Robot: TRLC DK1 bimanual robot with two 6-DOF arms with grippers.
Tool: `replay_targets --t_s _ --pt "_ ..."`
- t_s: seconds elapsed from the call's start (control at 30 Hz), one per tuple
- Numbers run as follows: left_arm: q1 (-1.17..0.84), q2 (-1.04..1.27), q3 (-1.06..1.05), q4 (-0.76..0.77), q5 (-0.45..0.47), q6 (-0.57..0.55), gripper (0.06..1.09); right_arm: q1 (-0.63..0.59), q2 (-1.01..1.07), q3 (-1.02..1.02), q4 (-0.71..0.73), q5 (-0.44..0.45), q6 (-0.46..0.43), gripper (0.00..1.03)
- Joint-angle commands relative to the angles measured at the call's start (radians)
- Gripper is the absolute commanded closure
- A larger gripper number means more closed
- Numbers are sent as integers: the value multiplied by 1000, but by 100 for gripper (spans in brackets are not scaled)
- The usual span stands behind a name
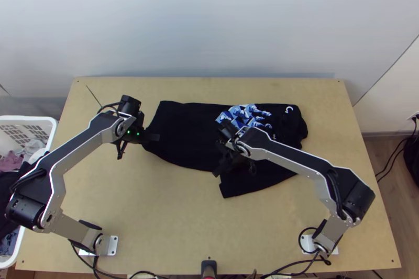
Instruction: Fold the t-shirt
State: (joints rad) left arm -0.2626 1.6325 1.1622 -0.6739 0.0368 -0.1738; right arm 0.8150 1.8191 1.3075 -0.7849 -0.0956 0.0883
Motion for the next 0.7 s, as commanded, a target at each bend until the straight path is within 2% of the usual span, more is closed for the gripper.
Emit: replay_targets --t_s 0.0,0.2,0.3,0.4,0.67 --pt "8 -43 60 -58 6 -13 105 -37 -57 26 12 50 -7 100" --pt "65 -79 177 -139 21 -33 105 -140 -132 174 -20 48 19 100" --pt "108 -85 260 -197 64 -49 105 -203 -159 282 -70 48 44 100" --pt "146 -86 356 -257 109 -70 105 -263 -182 384 -116 48 62 100" --pt "200 -82 654 -368 150 -155 105 -381 -218 604 -209 51 110 100"
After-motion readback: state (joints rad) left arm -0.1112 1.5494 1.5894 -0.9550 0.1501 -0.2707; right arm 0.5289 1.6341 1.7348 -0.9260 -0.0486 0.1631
